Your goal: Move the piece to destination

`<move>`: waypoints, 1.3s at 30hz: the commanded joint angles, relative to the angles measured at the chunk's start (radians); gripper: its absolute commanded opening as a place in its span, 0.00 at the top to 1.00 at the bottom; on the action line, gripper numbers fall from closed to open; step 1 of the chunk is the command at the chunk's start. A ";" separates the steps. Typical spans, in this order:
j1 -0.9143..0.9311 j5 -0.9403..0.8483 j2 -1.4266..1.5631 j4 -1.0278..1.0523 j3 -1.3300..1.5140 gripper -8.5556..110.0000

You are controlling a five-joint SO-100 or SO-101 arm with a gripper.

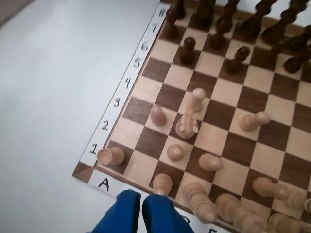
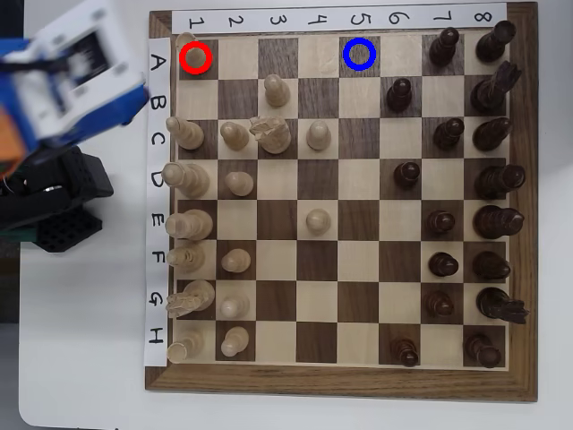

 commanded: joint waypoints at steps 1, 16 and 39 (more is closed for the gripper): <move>-0.152 0.526 -0.137 0.003 0.031 0.93; -0.273 0.620 -0.209 0.006 0.052 0.87; -0.390 0.695 -0.298 -0.153 0.173 0.76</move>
